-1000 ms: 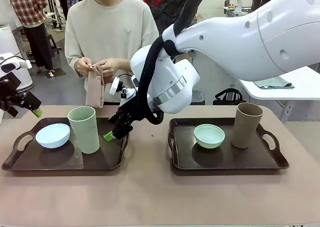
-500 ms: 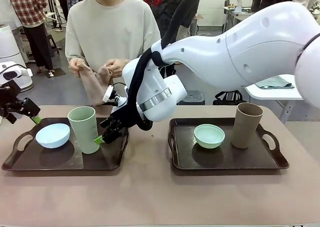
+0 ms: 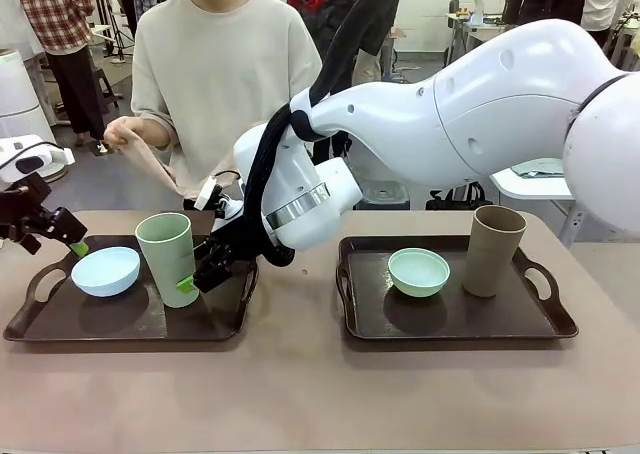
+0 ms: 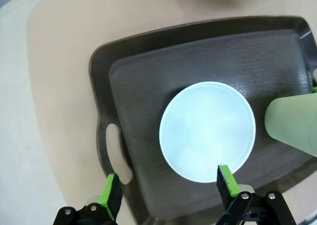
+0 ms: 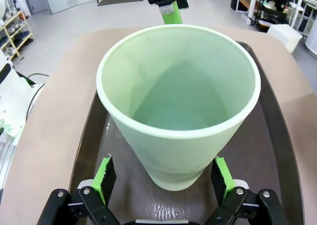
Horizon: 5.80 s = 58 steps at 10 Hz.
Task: Set up a tray with a mat and arrange the tableware.
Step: Pick up the Picnic Bowl and Reusable plastic cup from the Handle tray in front of the human's position and hold them in the air, then place the Picnic Bowl and Reusable plastic cup back onto the Handle tray in front of the human's position.
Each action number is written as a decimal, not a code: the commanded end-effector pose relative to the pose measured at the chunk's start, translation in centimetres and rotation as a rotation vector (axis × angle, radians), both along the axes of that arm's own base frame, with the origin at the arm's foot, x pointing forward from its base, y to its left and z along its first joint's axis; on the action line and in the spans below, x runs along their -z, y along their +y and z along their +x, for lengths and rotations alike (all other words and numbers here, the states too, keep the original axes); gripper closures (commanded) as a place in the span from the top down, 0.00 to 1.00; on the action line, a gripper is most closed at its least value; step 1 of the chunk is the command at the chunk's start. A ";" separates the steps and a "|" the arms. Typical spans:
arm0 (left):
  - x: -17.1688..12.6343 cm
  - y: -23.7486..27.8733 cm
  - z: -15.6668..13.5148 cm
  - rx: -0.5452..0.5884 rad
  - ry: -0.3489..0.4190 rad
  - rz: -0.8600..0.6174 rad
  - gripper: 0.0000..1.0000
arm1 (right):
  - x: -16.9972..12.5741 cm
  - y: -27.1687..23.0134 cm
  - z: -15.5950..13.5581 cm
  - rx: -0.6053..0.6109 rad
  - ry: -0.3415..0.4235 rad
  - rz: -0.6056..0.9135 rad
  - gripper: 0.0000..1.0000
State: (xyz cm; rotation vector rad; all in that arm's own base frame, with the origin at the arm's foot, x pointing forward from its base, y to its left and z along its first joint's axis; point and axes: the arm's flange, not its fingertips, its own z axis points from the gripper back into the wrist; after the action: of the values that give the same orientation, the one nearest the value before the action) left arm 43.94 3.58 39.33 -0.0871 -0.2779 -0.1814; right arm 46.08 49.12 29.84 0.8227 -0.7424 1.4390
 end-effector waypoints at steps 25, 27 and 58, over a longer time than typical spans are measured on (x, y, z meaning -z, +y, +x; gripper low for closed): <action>5.8 -2.4 5.6 -0.105 0.087 0.013 1.00 | 1.8 2.4 2.4 -0.033 0.031 0.133 1.00; 5.8 -2.2 5.7 -0.104 0.086 0.008 0.46 | 1.8 2.2 2.4 -0.037 0.019 0.143 0.41; -15.8 -3.1 -0.1 -0.142 -0.169 -0.084 0.00 | -20.5 -2.7 -2.9 0.171 -0.214 0.088 0.00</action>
State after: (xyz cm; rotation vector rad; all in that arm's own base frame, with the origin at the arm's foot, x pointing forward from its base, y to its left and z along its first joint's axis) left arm 43.83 0.37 55.15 -0.1364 -0.4499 -0.0309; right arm 43.19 46.48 50.22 0.6580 -1.0040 1.3548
